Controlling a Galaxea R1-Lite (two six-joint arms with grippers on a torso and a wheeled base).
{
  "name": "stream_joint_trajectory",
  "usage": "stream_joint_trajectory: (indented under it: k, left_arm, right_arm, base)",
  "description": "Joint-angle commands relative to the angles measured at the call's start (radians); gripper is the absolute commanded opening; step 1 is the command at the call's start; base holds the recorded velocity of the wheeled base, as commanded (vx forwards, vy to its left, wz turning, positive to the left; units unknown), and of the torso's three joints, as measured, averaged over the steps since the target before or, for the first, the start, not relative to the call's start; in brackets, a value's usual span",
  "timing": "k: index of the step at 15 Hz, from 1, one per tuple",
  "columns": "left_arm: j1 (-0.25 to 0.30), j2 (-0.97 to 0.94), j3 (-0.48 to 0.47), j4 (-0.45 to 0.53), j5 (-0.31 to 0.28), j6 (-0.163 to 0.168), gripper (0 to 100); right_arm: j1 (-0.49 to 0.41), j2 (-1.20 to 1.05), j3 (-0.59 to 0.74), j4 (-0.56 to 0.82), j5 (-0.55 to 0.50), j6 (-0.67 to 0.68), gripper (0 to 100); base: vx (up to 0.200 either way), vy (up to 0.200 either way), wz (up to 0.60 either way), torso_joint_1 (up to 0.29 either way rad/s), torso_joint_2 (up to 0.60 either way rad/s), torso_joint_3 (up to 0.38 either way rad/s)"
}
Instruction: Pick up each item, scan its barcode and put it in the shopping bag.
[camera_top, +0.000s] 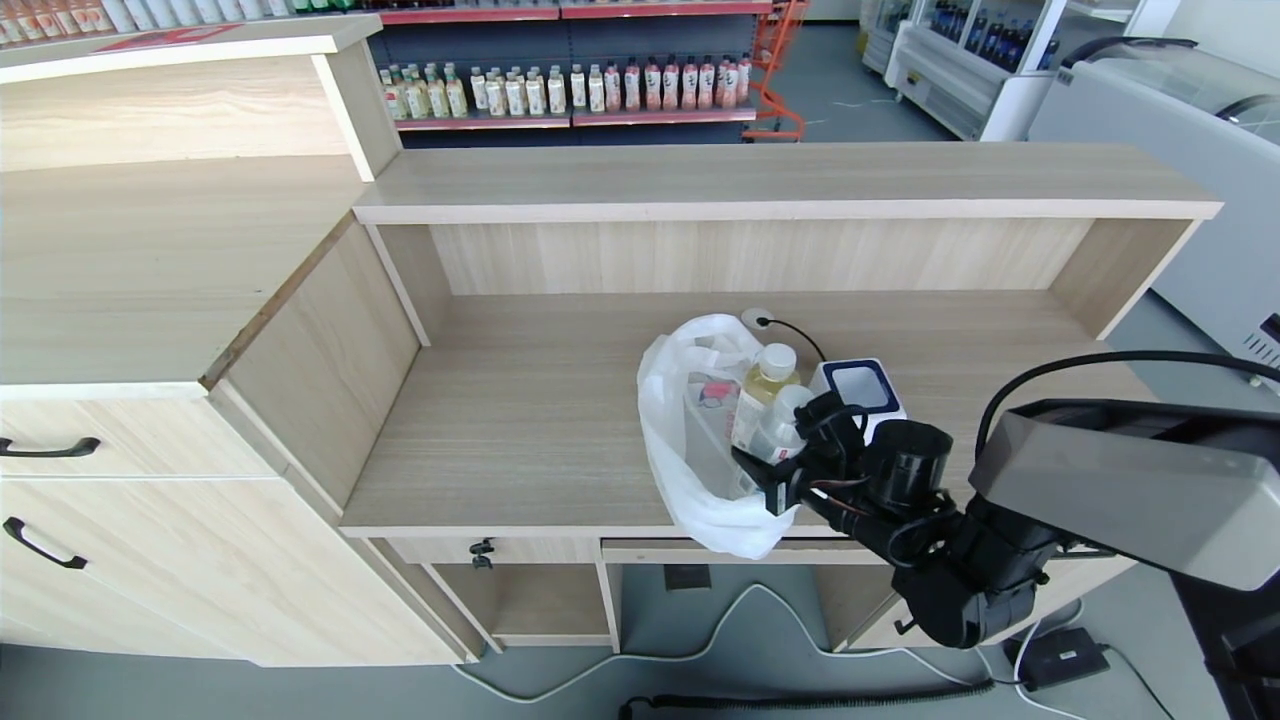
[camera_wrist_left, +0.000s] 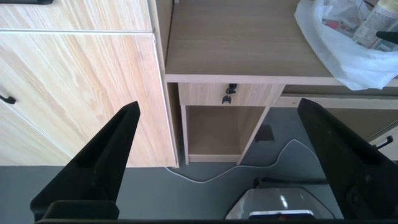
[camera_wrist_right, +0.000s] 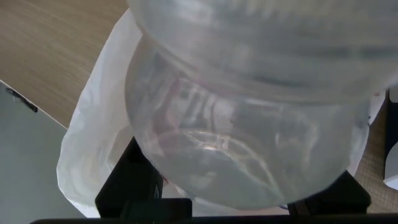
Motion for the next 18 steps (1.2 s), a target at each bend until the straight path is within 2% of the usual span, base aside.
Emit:
stream_joint_trajectory:
  k: [1, 8, 9, 18]
  left_arm:
    - [0.000, 0.000, 0.000, 0.000, 0.000, 0.000, 100]
    - [0.000, 0.000, 0.000, 0.000, 0.000, 0.000, 100]
    - [0.000, 0.000, 0.000, 0.000, 0.000, 0.000, 100]
    - [0.000, 0.000, 0.000, 0.000, 0.000, 0.000, 100]
  right_arm:
    - [0.000, 0.005, 0.004, 0.002, 0.000, 0.001, 0]
    - [-0.003, 0.003, 0.010, 0.005, 0.000, -0.002, 0]
    - [-0.001, 0.002, 0.011, 0.005, 0.000, -0.002, 100]
    - [-0.010, -0.087, 0.034, 0.022, 0.055, 0.007, 100]
  base:
    - [0.000, 0.000, 0.00, 0.000, 0.00, 0.000]
    - [0.000, 0.000, 0.00, 0.000, 0.00, 0.000]
    - [0.000, 0.000, 0.00, 0.000, 0.00, 0.000]
    - [0.000, 0.000, 0.00, 0.000, 0.00, 0.000]
